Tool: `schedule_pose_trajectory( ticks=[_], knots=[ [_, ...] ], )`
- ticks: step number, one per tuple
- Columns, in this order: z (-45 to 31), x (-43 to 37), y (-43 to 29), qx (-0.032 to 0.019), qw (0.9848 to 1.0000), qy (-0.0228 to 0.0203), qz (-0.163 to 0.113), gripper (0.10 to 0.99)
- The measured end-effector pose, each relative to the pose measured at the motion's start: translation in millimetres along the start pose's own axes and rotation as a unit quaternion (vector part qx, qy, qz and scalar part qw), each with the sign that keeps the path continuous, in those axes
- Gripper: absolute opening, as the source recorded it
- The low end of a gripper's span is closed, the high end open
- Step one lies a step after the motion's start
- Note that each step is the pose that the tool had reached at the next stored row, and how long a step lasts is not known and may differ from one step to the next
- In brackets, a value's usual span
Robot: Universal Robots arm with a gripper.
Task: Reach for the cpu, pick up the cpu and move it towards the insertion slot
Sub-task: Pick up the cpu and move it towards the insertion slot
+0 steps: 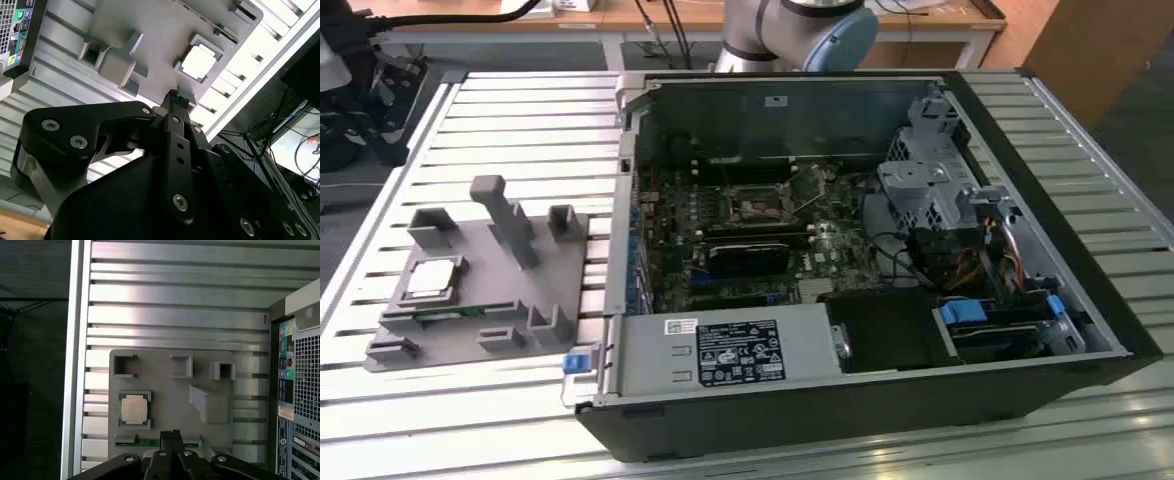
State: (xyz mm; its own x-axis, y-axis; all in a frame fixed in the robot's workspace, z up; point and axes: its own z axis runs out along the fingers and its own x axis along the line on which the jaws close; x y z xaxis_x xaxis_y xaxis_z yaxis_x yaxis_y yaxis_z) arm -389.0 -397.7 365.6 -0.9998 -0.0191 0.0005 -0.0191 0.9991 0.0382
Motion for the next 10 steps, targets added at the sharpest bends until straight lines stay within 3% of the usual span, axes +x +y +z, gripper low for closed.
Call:
schedule_pose_trajectory(
  ticks=[10],
  knots=[
    [0.0,4.3,0.1,0.0000,1.0000,0.0000,0.000,0.106]
  ],
)
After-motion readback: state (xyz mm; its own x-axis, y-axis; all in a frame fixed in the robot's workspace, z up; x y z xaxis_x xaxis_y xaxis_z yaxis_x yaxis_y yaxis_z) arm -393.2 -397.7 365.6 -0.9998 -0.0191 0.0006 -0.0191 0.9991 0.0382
